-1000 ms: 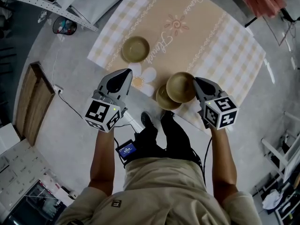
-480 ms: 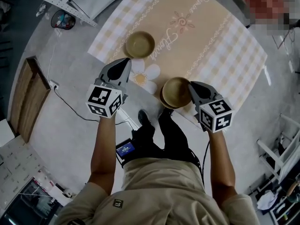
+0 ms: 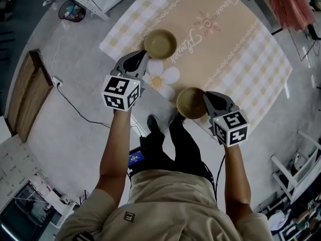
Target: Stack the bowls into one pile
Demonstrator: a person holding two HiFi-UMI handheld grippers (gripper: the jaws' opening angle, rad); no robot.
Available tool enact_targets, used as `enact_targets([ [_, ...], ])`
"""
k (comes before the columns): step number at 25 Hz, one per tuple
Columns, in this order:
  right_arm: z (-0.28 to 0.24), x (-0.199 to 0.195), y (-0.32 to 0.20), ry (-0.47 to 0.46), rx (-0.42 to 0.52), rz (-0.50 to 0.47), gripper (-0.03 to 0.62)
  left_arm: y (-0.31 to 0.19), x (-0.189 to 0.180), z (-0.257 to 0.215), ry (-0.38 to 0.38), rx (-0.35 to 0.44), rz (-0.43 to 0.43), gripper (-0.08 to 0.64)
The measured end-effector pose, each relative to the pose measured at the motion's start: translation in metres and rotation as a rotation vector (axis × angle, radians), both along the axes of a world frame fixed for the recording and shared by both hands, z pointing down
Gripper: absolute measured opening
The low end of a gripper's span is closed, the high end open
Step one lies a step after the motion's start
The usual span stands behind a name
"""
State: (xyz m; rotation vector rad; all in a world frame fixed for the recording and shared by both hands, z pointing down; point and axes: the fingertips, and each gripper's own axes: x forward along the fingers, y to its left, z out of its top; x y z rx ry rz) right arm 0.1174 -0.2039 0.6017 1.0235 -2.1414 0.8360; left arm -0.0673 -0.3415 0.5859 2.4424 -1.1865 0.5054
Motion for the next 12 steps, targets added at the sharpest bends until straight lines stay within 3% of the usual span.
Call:
enact_targets([
  [12,0.012,-0.007,0.001,0.157,0.065,-0.108,0.014,-0.023,-0.013,0.021,0.001,-0.011,-0.098,0.008],
])
